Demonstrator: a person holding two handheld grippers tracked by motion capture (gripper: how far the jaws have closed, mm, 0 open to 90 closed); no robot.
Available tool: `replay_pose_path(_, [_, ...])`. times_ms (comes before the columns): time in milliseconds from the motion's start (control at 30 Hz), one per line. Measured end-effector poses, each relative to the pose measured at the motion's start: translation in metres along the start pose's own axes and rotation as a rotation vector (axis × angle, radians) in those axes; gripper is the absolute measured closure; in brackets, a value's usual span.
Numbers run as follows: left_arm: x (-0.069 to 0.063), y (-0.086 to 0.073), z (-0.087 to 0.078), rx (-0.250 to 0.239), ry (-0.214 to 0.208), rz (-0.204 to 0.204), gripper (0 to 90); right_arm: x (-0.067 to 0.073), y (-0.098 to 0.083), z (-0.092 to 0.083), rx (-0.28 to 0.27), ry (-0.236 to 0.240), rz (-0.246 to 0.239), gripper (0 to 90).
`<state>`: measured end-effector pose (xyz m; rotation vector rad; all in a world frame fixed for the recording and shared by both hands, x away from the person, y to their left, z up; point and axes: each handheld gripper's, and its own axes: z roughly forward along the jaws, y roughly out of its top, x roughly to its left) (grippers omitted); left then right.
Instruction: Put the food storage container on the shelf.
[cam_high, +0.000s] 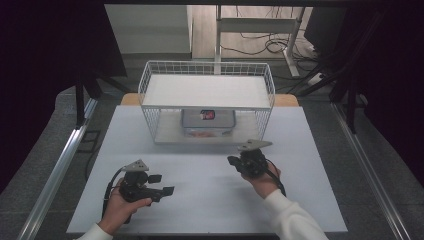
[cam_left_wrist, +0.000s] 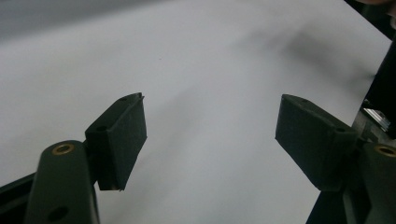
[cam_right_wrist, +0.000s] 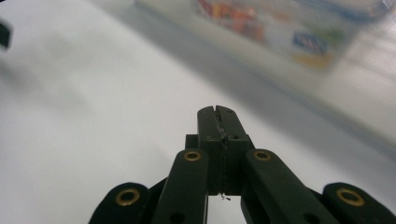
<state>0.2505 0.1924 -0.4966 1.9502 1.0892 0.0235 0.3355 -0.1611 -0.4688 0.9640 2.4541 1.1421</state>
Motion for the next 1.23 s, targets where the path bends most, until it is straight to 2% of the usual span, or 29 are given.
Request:
replay_pose_path(100, [0.0, 0.0, 0.0, 0.004, 0.008, 0.002, 24.2, -0.002, -0.026, -0.023, 0.002, 0.0, 0.009, 88.3])
replay_pose_path(267, [0.0, 0.0, -0.001, -0.004, 0.016, 0.001, 24.2, -0.003, -0.054, -0.056, 0.01, 0.015, 0.034, 83.7])
replay_pose_path(300, [0.0, 0.0, -0.002, -0.006, 0.017, 0.001, 24.2, -0.003, -0.058, -0.061, 0.011, 0.015, 0.03, 80.4])
replay_pose_path(367, [0.001, 0.0, -0.002, -0.009, 0.02, -0.002, 24.2, -0.001, -0.066, -0.07, 0.011, 0.016, 0.03, 66.9])
replay_pose_path(433, [0.001, 0.0, -0.002, -0.01, 0.024, -0.004, 24.1, 0.0, -0.073, -0.075, -0.003, -0.005, 0.046, 50.4])
replay_pose_path(567, [0.001, 0.0, -0.002, -0.011, 0.031, -0.001, 23.7, 0.001, -0.078, -0.082, -0.003, -0.025, 0.047, 36.0])
replay_pose_path(700, [0.002, 0.0, -0.003, -0.012, 0.041, 0.002, 23.3, -0.001, -0.079, -0.083, -0.009, -0.029, 0.052, 30.5])
replay_pose_path(1233, [0.004, 0.001, -0.003, -0.017, 0.048, -0.001, 22.8, -0.003, -0.078, -0.087, -0.043, -0.071, 0.02, 22.5])
